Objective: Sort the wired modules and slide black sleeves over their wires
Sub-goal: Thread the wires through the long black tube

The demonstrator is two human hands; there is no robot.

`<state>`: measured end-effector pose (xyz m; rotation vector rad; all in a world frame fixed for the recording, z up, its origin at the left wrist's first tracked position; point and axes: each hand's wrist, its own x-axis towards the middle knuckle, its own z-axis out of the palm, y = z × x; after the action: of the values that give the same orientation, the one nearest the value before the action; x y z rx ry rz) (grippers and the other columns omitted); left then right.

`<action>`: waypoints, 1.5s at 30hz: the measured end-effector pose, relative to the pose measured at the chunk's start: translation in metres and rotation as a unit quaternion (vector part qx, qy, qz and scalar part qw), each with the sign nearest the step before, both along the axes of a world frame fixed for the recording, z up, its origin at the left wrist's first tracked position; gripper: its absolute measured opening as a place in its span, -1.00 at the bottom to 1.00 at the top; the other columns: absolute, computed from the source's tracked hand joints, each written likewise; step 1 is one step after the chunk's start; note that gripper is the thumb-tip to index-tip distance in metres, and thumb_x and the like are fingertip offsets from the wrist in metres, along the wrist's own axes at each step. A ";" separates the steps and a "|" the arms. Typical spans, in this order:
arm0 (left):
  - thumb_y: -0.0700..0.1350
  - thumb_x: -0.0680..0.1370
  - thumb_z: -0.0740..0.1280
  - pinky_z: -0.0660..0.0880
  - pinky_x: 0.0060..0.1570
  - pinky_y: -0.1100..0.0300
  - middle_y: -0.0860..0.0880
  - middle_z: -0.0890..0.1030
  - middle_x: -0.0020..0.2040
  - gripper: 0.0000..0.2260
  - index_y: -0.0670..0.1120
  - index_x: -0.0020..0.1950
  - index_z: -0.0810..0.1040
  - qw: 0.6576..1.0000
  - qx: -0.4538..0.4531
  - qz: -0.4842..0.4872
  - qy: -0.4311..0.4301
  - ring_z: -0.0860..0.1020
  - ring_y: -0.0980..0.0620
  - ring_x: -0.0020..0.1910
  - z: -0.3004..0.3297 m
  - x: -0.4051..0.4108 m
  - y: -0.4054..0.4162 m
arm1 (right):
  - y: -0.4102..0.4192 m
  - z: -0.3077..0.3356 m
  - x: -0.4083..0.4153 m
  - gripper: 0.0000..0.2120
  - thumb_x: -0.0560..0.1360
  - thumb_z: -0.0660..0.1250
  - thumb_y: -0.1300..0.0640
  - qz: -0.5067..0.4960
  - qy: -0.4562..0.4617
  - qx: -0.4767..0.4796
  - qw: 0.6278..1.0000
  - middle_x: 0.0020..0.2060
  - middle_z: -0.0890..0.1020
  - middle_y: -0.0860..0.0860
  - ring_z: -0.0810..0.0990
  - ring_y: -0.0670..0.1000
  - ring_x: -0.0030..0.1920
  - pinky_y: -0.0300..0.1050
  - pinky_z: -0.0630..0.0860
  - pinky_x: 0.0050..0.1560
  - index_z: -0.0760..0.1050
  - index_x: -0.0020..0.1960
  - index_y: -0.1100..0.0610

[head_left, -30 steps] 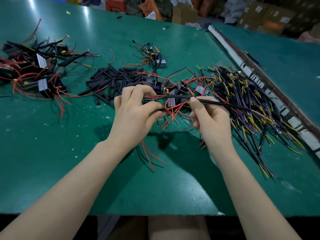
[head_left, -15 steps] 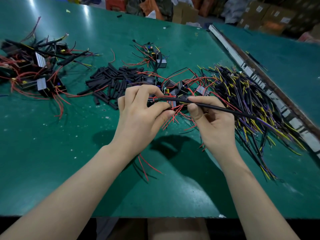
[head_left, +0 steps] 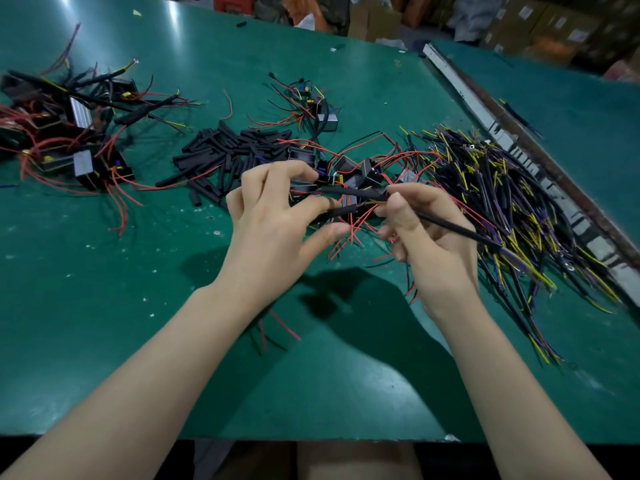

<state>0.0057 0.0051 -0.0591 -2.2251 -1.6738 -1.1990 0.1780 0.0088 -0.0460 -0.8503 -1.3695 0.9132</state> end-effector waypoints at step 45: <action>0.10 0.59 0.13 0.17 0.04 0.21 -0.02 0.49 0.15 -0.67 0.01 0.24 0.52 0.979 0.050 0.075 -0.182 0.33 0.00 0.16 0.008 -0.003 0.005 | 0.010 0.006 0.009 -0.79 0.48 0.28 0.24 -0.031 0.118 -0.097 0.988 -0.46 0.56 -0.02 0.45 -0.09 -0.48 -0.30 0.28 -0.53 0.40 0.08 0.06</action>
<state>0.0022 0.0104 -0.0511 -1.8675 -1.8151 -1.6876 0.1873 0.0191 -0.0404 -0.8965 -1.0557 1.0749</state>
